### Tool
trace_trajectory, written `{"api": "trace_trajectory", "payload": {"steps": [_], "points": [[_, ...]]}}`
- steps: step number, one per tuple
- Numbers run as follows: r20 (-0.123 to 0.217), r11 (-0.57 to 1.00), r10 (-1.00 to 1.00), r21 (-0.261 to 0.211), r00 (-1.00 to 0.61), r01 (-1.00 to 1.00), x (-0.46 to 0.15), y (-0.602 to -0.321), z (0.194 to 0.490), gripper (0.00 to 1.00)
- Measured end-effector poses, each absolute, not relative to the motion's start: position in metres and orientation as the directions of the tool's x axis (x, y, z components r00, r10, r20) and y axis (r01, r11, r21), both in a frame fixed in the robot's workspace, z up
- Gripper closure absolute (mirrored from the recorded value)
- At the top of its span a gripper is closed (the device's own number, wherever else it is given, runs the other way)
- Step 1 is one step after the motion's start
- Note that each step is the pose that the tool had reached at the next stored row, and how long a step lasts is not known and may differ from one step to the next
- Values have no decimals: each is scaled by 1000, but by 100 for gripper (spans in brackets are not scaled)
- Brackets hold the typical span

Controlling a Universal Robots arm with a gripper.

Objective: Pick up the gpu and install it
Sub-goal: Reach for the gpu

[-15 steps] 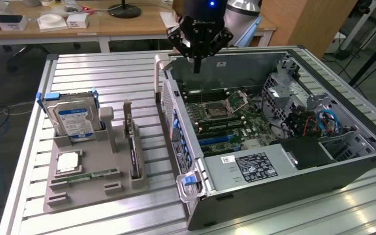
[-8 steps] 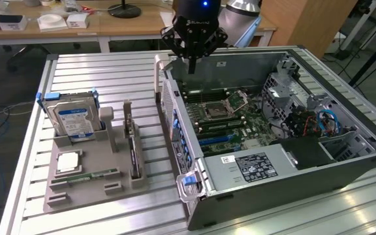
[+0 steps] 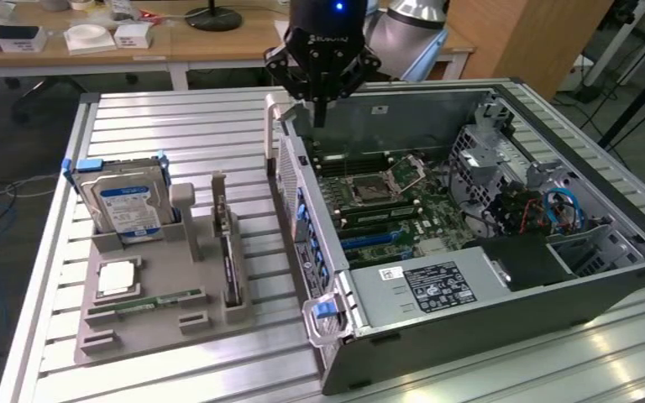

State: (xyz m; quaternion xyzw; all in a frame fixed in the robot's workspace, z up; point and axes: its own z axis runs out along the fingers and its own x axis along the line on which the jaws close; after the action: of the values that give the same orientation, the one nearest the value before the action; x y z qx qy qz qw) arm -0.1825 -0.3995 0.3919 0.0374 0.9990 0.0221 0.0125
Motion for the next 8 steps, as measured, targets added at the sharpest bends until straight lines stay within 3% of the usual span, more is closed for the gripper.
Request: {"api": "trace_trajectory", "payload": {"steps": [8], "points": [[-23, 998, 54, 45, -998, 53, -198, -402, 392, 89]]}}
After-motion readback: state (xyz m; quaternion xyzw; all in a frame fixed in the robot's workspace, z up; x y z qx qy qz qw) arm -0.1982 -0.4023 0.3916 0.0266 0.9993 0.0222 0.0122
